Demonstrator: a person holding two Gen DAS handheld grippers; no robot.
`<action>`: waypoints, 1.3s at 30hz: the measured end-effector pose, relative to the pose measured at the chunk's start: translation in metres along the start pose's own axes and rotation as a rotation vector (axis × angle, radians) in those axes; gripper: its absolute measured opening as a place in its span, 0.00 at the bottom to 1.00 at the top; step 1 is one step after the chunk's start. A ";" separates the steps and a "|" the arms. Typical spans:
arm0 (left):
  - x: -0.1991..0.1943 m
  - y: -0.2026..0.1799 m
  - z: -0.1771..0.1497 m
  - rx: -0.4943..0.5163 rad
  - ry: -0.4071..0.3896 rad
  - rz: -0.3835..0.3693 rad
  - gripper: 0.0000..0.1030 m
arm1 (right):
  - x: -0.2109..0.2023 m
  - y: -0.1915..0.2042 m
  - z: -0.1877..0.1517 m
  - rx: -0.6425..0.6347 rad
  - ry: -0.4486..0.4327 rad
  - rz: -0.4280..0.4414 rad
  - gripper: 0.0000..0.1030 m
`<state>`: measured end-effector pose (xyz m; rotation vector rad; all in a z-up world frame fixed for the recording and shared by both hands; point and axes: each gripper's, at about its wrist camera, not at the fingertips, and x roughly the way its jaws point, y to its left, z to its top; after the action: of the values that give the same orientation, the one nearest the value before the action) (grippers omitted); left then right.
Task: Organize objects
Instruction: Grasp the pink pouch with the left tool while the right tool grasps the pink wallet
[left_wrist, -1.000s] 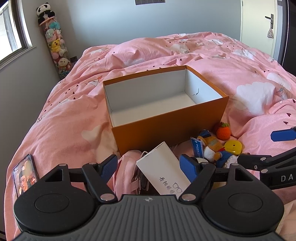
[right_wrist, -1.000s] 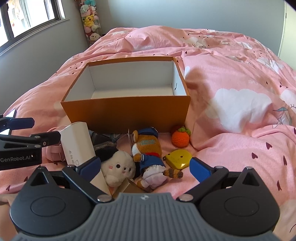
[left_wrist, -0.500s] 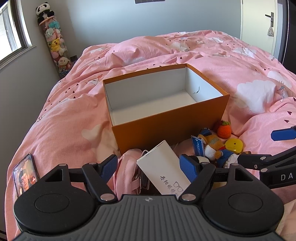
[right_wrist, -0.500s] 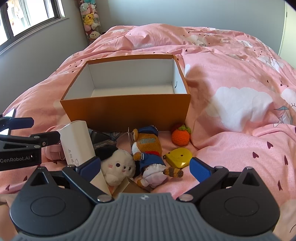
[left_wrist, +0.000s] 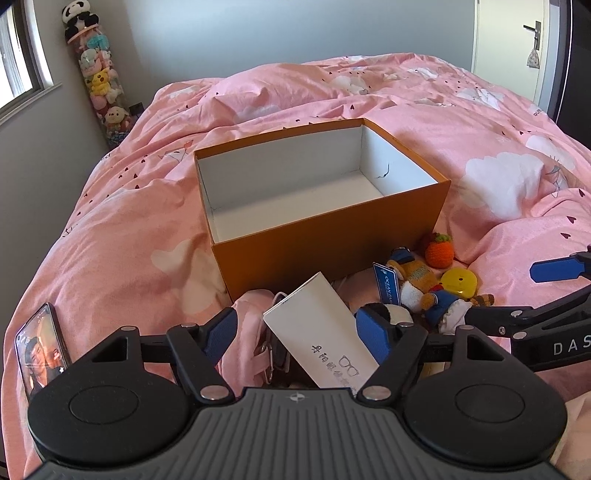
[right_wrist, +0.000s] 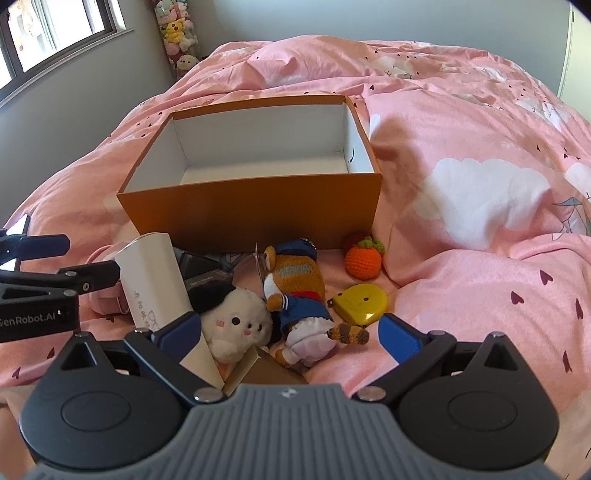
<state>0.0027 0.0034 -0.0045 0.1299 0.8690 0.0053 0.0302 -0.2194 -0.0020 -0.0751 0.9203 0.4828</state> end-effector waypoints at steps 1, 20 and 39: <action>0.001 0.001 0.000 -0.002 0.005 -0.008 0.82 | 0.001 -0.001 0.001 0.002 0.004 0.010 0.99; 0.028 0.053 0.003 -0.159 0.146 -0.074 0.52 | 0.055 0.038 0.047 -0.147 0.161 0.275 0.40; 0.088 0.093 0.033 -0.270 0.322 -0.166 0.51 | 0.120 0.070 0.120 -0.065 0.297 0.392 0.24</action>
<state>0.0894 0.0967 -0.0402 -0.2015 1.1896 -0.0124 0.1505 -0.0812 -0.0127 -0.0246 1.2184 0.8817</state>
